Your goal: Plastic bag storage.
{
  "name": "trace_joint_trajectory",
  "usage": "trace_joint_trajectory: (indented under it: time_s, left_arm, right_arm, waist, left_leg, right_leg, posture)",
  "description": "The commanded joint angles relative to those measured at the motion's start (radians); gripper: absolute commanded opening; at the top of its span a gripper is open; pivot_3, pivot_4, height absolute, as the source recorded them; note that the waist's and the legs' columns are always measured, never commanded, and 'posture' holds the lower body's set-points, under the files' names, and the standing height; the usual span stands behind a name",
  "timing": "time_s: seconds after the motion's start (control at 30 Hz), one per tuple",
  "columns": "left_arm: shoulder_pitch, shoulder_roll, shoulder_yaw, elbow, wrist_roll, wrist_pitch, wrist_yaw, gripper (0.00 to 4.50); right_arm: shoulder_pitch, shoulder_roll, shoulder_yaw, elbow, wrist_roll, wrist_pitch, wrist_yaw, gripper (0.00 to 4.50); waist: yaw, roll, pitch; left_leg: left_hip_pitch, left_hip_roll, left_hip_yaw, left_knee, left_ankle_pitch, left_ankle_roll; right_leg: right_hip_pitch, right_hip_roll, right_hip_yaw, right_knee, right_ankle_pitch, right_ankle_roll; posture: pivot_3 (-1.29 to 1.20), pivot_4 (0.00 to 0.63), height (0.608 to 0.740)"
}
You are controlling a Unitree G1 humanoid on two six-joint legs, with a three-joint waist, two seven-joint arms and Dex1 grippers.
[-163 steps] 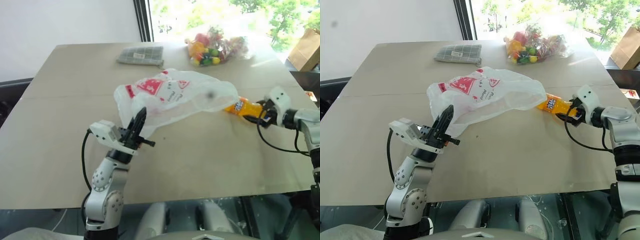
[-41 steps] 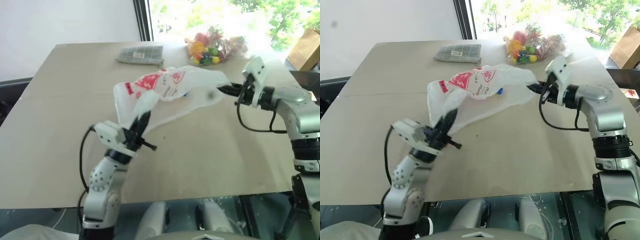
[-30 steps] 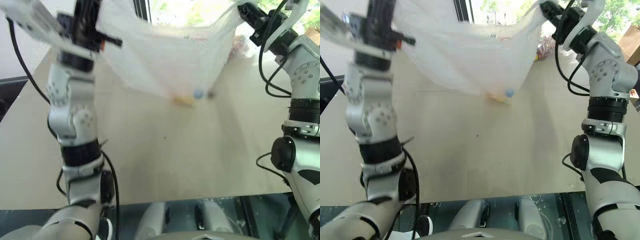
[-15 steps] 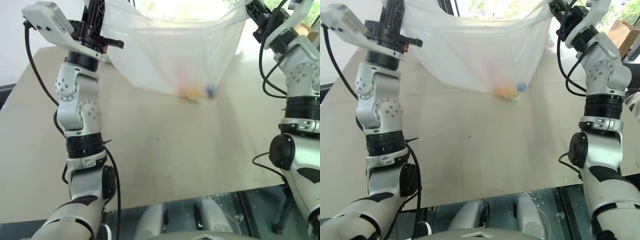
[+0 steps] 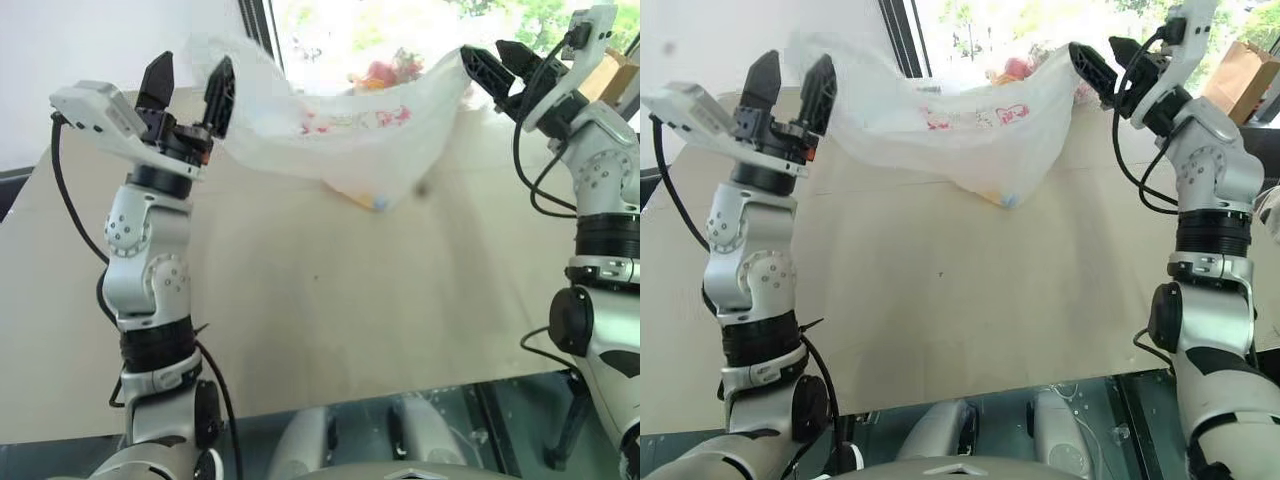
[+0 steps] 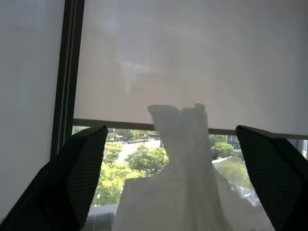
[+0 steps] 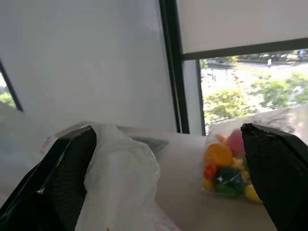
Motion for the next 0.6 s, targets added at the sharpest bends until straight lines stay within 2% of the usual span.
trace_joint_trajectory:
  time_s: [0.03, 0.17, 0.23, 0.3, 0.43, 0.53, 0.6]
  left_arm:
    - [0.181, 0.047, 0.086, -0.159, -0.157, 0.12, -0.019, 4.48]
    - [0.56, 0.106, 0.074, -0.31, -0.201, 0.248, -0.083, 4.48]
    - [0.731, 0.098, 0.054, -0.331, -0.124, 0.22, -0.115, 4.48]
    - [0.863, 0.075, 0.026, -0.329, -0.037, 0.161, -0.144, 4.48]
    - [0.969, 0.014, -0.029, -0.31, 0.101, 0.039, -0.143, 4.48]
    - [0.969, -0.052, -0.081, -0.288, 0.258, -0.029, -0.04, 4.48]
    - [0.962, -0.079, -0.104, -0.275, 0.326, -0.067, -0.01, 4.48]
  right_arm:
    - [0.115, -0.063, -0.022, -0.165, 0.126, 0.149, 0.111, 4.5]
    - [0.313, -0.122, -0.056, -0.332, 0.275, 0.307, 0.184, 4.5]
    - [0.426, -0.141, -0.063, -0.426, 0.327, 0.358, 0.194, 4.5]
    - [0.552, -0.167, -0.012, -0.528, 0.293, 0.352, 0.196, 4.5]
    - [0.768, -0.205, 0.115, -0.612, 0.1, 0.168, 0.205, 4.5]
    - [0.854, -0.125, 0.118, -0.494, -0.053, -0.11, 0.148, 4.5]
    - [0.874, -0.118, 0.116, -0.403, -0.118, -0.232, 0.154, 4.5]
  waist:
    - [-0.001, 0.0, 0.0]
    - [0.0, 0.0, 0.0]
    - [0.007, 0.0, 0.0]
    - [0.024, 0.001, 0.0]
    - [0.057, 0.0, -0.002]
    - [0.069, 0.0, -0.002]
    - [0.074, 0.0, -0.001]
  left_leg:
    - [0.0, 0.0, 0.0, 0.0, 0.0, 0.0]
    - [0.001, 0.0, -0.001, -0.001, -0.001, 0.001]
    - [0.001, 0.001, -0.001, -0.001, -0.001, 0.001]
    - [0.004, 0.001, -0.001, -0.001, -0.001, 0.001]
    - [0.008, 0.001, -0.001, -0.002, -0.004, 0.006]
    - [0.01, -0.001, -0.002, -0.001, -0.004, 0.006]
    - [0.018, -0.001, -0.001, -0.002, -0.004, 0.006]
  right_leg:
    - [0.0, 0.0, 0.0, 0.0, 0.0, 0.0]
    - [0.0, 0.0, 0.003, -0.001, 0.0, 0.0]
    - [0.001, 0.0, 0.003, -0.001, 0.0, 0.0]
    - [0.003, 0.0, 0.002, -0.001, 0.0, 0.0]
    - [0.008, 0.0, 0.001, -0.003, 0.0, 0.0]
    - [0.01, -0.002, 0.001, -0.003, 0.0, 0.0]
    - [0.018, -0.002, 0.001, -0.005, 0.0, 0.0]
  posture:
    - [0.0, 0.15, 0.74]
    - [0.0, 0.15, 0.74]
    - [0.0, 0.15, 0.74]
    - [0.0, 0.15, 0.74]
    - [0.0, 0.15, 0.74]
    - [0.0, 0.15, 0.74]
    - [0.0, 0.15, 0.74]
